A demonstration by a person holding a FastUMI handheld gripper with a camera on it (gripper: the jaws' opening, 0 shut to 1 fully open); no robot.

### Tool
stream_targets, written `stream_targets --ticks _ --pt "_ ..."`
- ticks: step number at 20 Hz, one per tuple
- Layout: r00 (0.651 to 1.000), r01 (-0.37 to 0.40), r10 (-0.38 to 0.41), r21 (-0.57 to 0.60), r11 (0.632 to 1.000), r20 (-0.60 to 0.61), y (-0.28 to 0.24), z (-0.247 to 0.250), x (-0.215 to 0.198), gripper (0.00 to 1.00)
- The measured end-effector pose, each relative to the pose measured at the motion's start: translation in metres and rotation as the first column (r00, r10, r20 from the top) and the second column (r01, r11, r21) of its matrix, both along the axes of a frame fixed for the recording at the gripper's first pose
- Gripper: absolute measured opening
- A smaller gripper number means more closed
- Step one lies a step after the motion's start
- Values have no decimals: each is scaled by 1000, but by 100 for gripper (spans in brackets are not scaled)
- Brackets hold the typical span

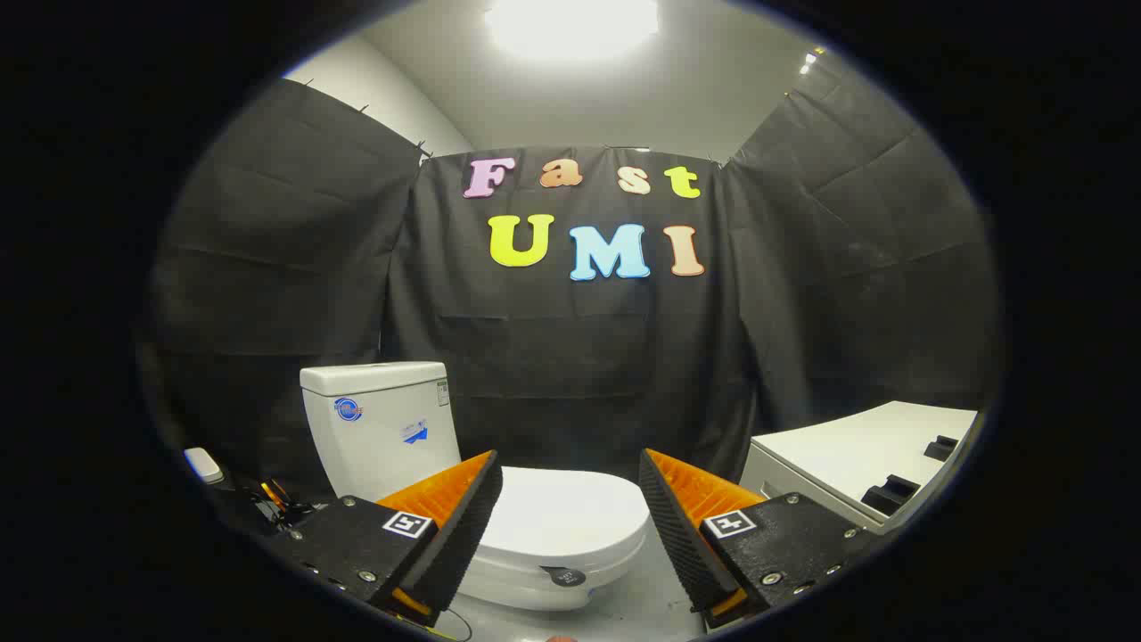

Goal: Open the toilet lid.

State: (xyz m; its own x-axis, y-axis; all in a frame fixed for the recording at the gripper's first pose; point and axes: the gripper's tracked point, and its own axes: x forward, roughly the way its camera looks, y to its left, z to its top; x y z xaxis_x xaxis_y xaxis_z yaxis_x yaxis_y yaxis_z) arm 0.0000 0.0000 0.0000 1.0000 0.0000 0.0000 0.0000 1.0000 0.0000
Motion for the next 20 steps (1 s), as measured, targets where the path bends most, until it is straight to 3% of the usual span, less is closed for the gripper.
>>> stream_targets --ticks 20 --pt "1000 1 -1 34 999 2 2 -5 9 95"
